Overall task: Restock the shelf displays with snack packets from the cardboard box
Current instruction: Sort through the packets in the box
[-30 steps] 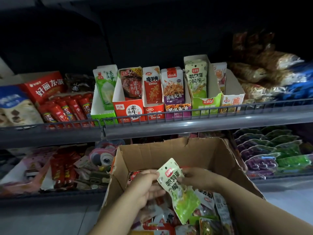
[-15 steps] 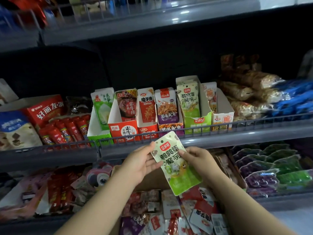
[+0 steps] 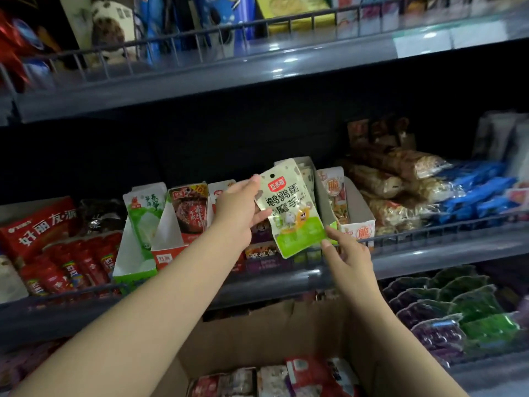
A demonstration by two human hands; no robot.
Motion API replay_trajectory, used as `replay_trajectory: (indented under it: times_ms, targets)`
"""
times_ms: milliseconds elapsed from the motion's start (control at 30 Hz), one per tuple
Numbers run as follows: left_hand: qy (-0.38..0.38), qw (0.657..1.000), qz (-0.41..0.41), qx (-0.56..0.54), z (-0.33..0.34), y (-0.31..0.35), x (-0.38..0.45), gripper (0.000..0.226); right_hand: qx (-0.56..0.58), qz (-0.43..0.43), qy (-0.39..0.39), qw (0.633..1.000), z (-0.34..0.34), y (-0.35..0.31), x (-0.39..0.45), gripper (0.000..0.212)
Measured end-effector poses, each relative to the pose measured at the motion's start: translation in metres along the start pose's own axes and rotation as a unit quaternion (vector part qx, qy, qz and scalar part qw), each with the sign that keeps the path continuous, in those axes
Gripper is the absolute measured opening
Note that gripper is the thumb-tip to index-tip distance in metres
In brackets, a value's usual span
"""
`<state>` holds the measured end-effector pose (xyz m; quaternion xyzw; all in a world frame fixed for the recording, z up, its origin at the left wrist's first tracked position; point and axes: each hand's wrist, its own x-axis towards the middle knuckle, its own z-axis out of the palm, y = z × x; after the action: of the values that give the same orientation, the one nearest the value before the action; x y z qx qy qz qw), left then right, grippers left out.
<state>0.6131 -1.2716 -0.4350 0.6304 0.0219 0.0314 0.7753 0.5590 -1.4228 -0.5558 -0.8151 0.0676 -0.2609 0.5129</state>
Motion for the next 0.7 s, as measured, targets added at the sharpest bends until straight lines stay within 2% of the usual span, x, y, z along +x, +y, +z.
replay_trajectory:
  times_ms: [100, 200, 267, 400, 600, 700]
  targets:
    - [0.008, 1.0, 0.022, -0.005, 0.017, 0.014, 0.016, 0.022, -0.116, -0.029, 0.007, 0.993, -0.003, 0.003, 0.006, 0.043]
    - [0.013, 0.999, 0.039, -0.007, 0.034, 0.021, 0.03, 0.008, -0.16, -0.029, -0.021, 0.987, -0.006, 0.006, 0.012, 0.05]
    - [0.01, 0.999, 0.05, 0.008, 0.046, 0.023, 0.039, 0.008, -0.189, -0.043, -0.046, 0.98, -0.007, 0.009, 0.015, 0.052]
    - [0.012, 0.996, 0.072, 0.055, 0.066, 0.02, 0.057, 0.011, -0.238, -0.06, -0.084, 0.966, -0.009, 0.016, 0.018, 0.048]
    - [0.029, 0.983, 0.044, 0.174, 0.08, 0.001, 0.083, 0.02, -0.265, -0.065, -0.08, 0.959, -0.009, 0.014, 0.019, 0.045]
    - [0.03, 0.976, 0.049, 0.212, 0.083, -0.017, 0.094, 0.013, -0.274, -0.071, -0.079, 0.956, -0.008, 0.016, 0.02, 0.044]
